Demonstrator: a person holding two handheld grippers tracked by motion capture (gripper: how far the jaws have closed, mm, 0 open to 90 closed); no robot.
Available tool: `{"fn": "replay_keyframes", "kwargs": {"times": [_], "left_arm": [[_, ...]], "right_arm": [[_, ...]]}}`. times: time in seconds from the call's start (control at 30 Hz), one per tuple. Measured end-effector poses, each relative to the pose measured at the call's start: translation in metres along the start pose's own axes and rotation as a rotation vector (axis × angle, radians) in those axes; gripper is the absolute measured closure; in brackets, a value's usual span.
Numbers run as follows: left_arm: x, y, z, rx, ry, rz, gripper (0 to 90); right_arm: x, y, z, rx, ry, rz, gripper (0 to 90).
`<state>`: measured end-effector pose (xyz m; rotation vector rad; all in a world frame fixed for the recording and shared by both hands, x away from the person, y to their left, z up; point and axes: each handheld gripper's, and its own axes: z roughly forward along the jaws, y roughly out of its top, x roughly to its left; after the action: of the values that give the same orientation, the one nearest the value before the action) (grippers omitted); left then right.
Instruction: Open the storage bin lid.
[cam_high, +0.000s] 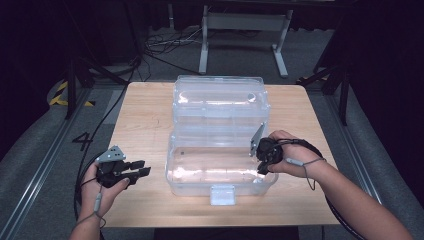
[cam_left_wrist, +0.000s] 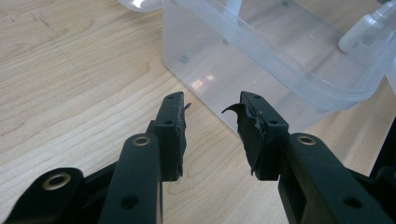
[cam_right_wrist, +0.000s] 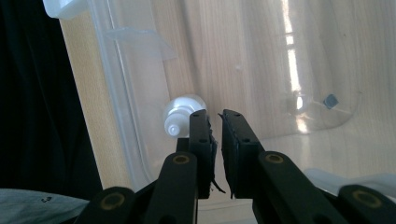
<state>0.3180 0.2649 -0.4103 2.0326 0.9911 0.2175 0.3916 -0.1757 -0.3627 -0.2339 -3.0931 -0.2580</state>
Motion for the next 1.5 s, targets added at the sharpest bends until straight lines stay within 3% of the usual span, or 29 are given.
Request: {"fn": "replay_keyframes", "kwargs": {"times": [0.17,0.4,0.53,0.6,0.67,0.8,0.9,1.27,1.5], "left_arm": [[0.0,0.0,0.0,-0.001,-0.001,0.001,62.4],[0.0,0.0,0.0,-0.008,-0.001,-0.001,61.9],[-0.001,0.001,-0.001,-0.021,-0.01,-0.002,61.6],[-0.003,0.003,-0.002,-0.037,-0.043,-0.004,61.8],[-0.005,0.005,-0.003,-0.046,-0.052,0.007,61.9],[-0.019,0.012,-0.005,-0.059,-0.097,0.046,61.9],[-0.023,0.015,-0.003,-0.059,-0.118,0.058,61.9],[-0.034,0.029,0.0,-0.054,-0.145,0.099,61.5],[-0.048,0.036,0.005,-0.029,-0.179,0.139,61.3]], "right_arm": [[0.001,0.0,-0.002,0.003,-0.004,-0.005,81.6],[0.005,-0.003,-0.013,-0.043,-0.026,0.009,77.7],[0.005,-0.007,-0.021,-0.107,-0.041,0.028,76.4],[0.004,-0.01,-0.026,-0.142,-0.053,0.038,76.4],[0.003,-0.011,-0.028,-0.153,-0.057,0.039,76.2],[-0.002,-0.016,-0.039,-0.241,-0.069,0.07,73.4],[-0.002,-0.017,-0.042,-0.277,-0.064,0.073,71.3],[0.029,-0.005,-0.038,-0.282,-0.016,-0.003,65.6],[0.034,-0.003,-0.036,-0.281,-0.005,-0.017,65.4]]}}
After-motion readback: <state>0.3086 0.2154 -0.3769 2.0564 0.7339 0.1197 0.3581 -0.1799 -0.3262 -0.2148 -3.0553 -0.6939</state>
